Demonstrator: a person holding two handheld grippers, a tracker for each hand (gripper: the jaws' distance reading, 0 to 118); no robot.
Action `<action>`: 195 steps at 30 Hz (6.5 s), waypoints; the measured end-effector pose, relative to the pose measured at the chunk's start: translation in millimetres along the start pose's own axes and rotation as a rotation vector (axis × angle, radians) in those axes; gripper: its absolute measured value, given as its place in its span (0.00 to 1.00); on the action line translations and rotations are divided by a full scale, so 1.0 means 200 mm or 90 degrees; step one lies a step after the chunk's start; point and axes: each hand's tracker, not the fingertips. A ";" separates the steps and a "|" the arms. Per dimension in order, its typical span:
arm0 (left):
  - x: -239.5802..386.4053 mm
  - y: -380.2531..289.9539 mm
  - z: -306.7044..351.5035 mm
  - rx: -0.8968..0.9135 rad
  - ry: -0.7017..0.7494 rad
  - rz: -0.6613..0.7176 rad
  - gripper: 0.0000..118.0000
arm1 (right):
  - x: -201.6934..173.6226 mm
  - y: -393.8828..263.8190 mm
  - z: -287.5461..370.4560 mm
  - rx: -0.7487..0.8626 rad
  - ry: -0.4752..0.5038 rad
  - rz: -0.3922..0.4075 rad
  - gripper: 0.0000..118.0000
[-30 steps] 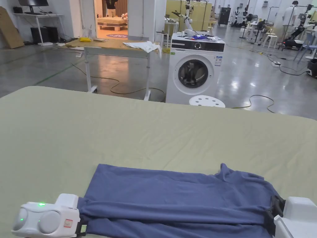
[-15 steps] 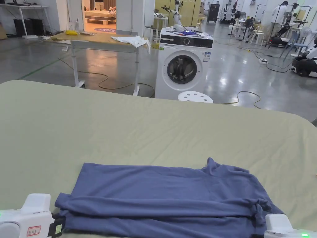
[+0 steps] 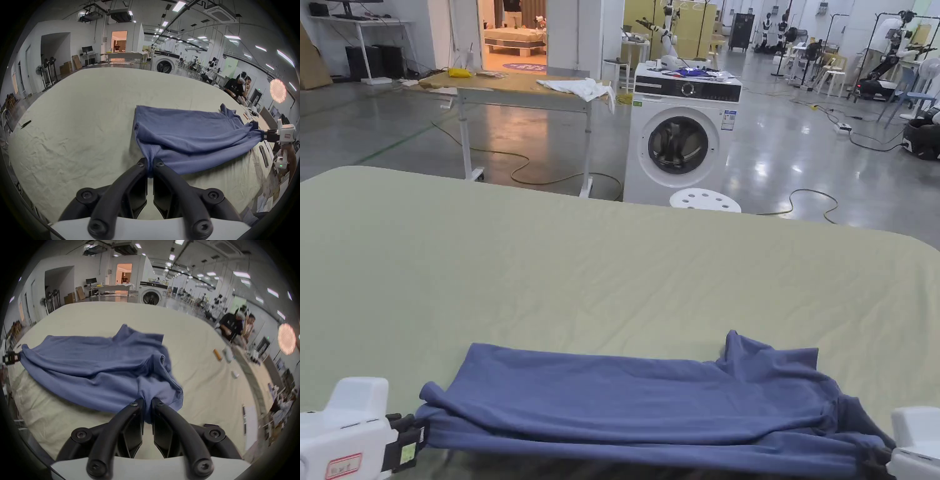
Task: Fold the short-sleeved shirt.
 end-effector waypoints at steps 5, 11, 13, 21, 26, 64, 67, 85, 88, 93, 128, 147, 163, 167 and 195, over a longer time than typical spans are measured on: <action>-0.05 -0.13 0.12 -0.026 -0.004 0.013 0.00 | -0.05 -0.10 0.16 -0.024 0.010 0.024 0.07; -0.08 -0.40 0.15 -0.088 0.002 0.007 0.00 | -0.14 -0.36 0.16 -0.100 0.019 0.028 0.07; -0.10 -0.47 0.11 -0.115 0.005 0.024 0.00 | -0.18 -0.44 0.12 -0.114 0.014 0.025 0.07; -0.06 -0.50 0.05 -0.105 0.020 0.009 0.05 | -0.21 -0.51 0.02 -0.129 0.007 0.011 0.18; 0.00 -0.41 0.11 -0.023 0.046 -0.025 0.38 | -0.20 -0.39 0.18 -0.043 -0.051 -0.015 0.66; 0.06 0.19 -0.21 0.190 0.096 -0.046 0.00 | -0.46 0.18 0.08 0.437 -0.071 -0.093 0.00; -0.08 0.25 -0.38 0.088 0.052 0.010 0.15 | -0.41 0.16 0.03 0.400 -0.030 -0.117 0.00; -0.06 0.32 -0.87 -0.131 0.104 -0.037 0.56 | -0.23 0.04 -0.17 0.264 -0.050 -0.123 0.00; -0.05 0.32 -0.85 -0.122 0.058 -0.066 0.23 | -0.17 0.07 -0.22 0.231 -0.060 -0.129 0.01; -0.06 0.30 -0.79 -0.111 0.026 -0.062 0.00 | 0.00 0.19 -0.35 0.117 -0.019 -0.151 0.41; -0.08 0.21 -0.19 0.093 -0.032 -0.027 0.00 | 0.19 0.29 -0.14 0.042 0.072 -0.106 0.03; -0.16 -0.42 0.11 -0.059 -0.052 -0.044 0.02 | -0.02 -0.40 0.24 -0.145 0.064 -0.045 0.03; -0.07 -0.33 0.16 0.031 0.007 -0.056 0.57 | -0.07 -0.33 0.25 -0.053 -0.058 -0.035 0.57; 0.01 -0.23 0.18 0.103 0.009 -0.044 0.57 | -0.11 -0.17 0.35 0.062 -0.093 -0.052 0.57; 0.34 0.10 0.21 0.388 0.097 -0.081 0.00 | -0.63 0.17 0.23 0.501 -0.112 -0.101 0.02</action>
